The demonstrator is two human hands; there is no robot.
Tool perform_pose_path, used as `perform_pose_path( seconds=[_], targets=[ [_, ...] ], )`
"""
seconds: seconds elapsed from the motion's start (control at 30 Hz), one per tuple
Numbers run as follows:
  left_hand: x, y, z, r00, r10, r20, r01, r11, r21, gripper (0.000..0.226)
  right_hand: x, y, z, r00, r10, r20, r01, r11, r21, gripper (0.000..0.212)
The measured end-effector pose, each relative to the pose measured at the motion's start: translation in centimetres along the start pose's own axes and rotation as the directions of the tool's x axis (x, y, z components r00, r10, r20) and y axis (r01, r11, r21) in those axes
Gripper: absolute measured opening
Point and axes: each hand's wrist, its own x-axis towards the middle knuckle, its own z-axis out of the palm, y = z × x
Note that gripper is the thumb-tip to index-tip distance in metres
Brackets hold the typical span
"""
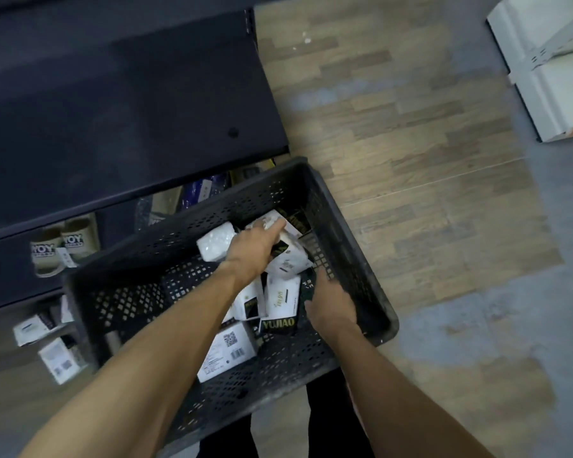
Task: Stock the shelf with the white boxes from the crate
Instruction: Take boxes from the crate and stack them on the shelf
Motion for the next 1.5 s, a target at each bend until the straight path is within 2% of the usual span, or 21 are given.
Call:
perform_pose_path(
  seconds=[0.13,0.23,0.43,0.6,0.8,0.97,1.17,1.5],
  targets=[
    [-7.4,-2.4,-3.2,0.999,0.0,-0.034,-0.006,0.982,-0.188,0.065,-4.2,-3.0,-3.3,0.998,0.022,-0.061,-0.015,0.995,0.101,0.064],
    [-12.6,-4.0,-4.8,0.998,-0.009,-0.067,-0.011,0.956,-0.292,0.064,-8.2,-6.2,-4.6,0.999,-0.008,-0.044,0.013,0.991,0.13,0.07],
    [-20.0,-7.8,-7.9,0.99,0.056,-0.126,-0.097,0.936,-0.339,0.063,-15.6,-11.3,-3.8,0.992,0.002,-0.128,0.015,0.991,0.133,0.065],
    [-24.8,-10.6,-9.8,0.985,0.076,-0.156,-0.129,0.92,-0.371,0.063,-19.5,-14.0,-3.5,0.974,-0.041,-0.223,0.07,0.99,0.125,0.046],
    [-29.3,-11.5,-9.7,0.972,-0.044,-0.23,-0.041,0.935,-0.353,0.06,-23.1,-16.0,-4.1,0.939,-0.157,-0.307,0.189,0.979,0.078,0.039],
    [-32.4,-10.3,-9.6,0.922,-0.196,-0.334,0.059,0.924,-0.379,0.052,-25.5,-16.6,-4.9,0.891,-0.272,-0.363,0.28,0.96,-0.032,0.036],
    [-35.7,-8.7,-9.7,0.874,-0.288,-0.39,0.182,0.941,-0.287,0.046,-28.3,-16.5,-4.8,0.806,-0.412,-0.425,0.386,0.91,-0.151,0.032],
    [-39.7,-9.3,-11.2,0.814,-0.389,-0.431,0.253,0.906,-0.339,0.04,-31.5,-18.7,-5.1,0.721,-0.511,-0.468,0.459,0.858,-0.23,0.026]
  ],
)
